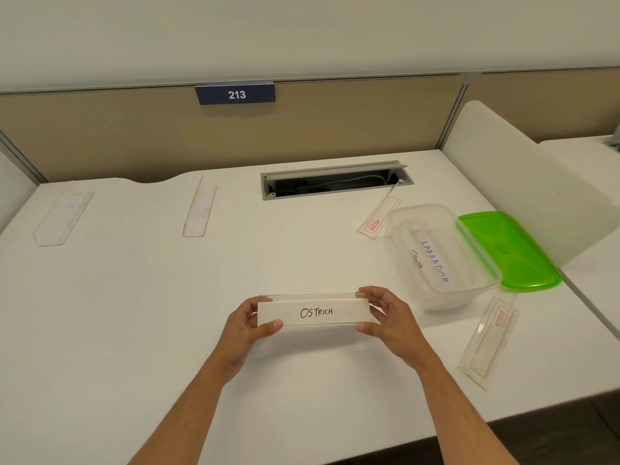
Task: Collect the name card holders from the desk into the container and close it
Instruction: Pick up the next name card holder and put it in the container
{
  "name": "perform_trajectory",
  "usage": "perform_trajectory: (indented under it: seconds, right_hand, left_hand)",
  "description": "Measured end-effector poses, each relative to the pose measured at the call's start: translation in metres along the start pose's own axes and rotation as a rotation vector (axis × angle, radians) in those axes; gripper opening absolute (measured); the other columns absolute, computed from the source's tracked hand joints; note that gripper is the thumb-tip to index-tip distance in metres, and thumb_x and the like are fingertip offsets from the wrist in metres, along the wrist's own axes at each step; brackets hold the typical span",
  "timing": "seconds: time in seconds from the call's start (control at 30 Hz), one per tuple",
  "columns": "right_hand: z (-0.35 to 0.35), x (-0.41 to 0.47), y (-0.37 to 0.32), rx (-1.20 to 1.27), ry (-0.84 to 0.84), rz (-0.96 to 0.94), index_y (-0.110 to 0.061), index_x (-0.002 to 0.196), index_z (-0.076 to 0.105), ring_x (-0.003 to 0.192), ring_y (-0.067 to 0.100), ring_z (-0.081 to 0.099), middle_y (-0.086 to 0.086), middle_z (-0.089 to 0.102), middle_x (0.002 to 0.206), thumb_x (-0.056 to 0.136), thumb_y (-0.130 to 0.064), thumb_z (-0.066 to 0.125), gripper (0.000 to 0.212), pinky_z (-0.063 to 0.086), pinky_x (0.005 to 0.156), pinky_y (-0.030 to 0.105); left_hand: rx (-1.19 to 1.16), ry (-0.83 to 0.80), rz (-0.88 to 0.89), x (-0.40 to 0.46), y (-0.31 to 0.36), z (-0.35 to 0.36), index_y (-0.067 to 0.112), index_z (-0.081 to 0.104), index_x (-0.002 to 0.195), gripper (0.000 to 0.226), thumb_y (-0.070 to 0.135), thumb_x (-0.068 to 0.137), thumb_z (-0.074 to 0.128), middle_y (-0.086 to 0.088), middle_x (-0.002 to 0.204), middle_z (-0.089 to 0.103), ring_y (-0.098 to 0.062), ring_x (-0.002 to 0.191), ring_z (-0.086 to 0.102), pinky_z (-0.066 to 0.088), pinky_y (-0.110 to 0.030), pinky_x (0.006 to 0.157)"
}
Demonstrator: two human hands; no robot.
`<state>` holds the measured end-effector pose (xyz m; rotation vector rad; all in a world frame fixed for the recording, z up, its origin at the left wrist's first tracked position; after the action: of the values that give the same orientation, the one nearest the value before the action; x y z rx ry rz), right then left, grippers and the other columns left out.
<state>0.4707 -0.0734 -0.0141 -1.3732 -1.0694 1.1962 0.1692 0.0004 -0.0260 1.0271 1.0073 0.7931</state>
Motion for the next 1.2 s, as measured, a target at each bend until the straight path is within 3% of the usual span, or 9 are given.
perform_trajectory:
  seconds: [0.37,0.53,0.8,1.07,1.2]
  right_hand:
    - [-0.015,-0.008,0.002,0.007,0.029,-0.012,-0.017,0.118,0.064,0.121,0.016,0.058,0.005,0.066,0.121,0.064,0.013,0.083,0.064,0.048,0.103,0.029]
    - [-0.021,-0.012,0.003,-0.012,0.052,-0.009,-0.018,0.117,0.064,0.117,0.013,0.059,0.001,0.066,0.12,0.064,0.012,0.083,0.064,0.05,0.097,0.021]
    - [-0.029,-0.019,0.005,-0.026,0.103,-0.006,-0.017,0.116,0.065,0.115,0.012,0.06,0.0,0.067,0.118,0.062,0.012,0.084,0.065,0.05,0.095,0.02]
    - [-0.04,-0.028,0.001,-0.089,0.154,-0.013,-0.025,0.113,0.067,0.111,0.009,0.063,-0.006,0.069,0.114,0.059,0.006,0.088,0.066,0.05,0.098,0.022]
    - [-0.053,-0.037,-0.011,-0.154,0.19,-0.038,-0.035,0.109,0.069,0.109,0.006,0.064,-0.013,0.069,0.114,0.058,0.002,0.09,0.066,0.05,0.091,0.014]
  left_hand:
    - [0.041,-0.006,0.03,0.002,-0.001,0.016,0.015,0.062,0.117,0.064,0.025,0.06,0.089,-0.003,0.113,0.073,-0.019,0.104,0.069,0.054,-0.021,0.078]
    - [0.061,-0.031,0.028,0.007,0.001,0.021,0.017,0.061,0.119,0.066,0.027,0.059,0.089,-0.002,0.113,0.073,-0.021,0.107,0.068,0.052,-0.027,0.085]
    - [0.082,-0.066,0.022,0.013,0.001,0.029,0.017,0.062,0.119,0.065,0.026,0.06,0.089,-0.002,0.113,0.073,-0.022,0.106,0.068,0.054,-0.022,0.078]
    - [0.199,-0.134,0.029,0.019,0.002,0.038,0.023,0.061,0.121,0.06,0.029,0.067,0.087,0.001,0.12,0.07,-0.019,0.112,0.066,0.052,-0.036,0.095]
    - [0.295,-0.173,0.071,0.023,0.004,0.049,0.029,0.062,0.119,0.06,0.038,0.065,0.087,0.01,0.123,0.068,-0.008,0.119,0.06,0.045,-0.029,0.101]
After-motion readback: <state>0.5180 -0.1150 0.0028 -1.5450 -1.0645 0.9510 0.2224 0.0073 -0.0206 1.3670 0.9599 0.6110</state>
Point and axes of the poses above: each hand's wrist, its own x-axis towards the middle knuckle, its own z-axis out of the palm, y = z × x, the point moved 1 cm from there along x, towards the middle knuckle
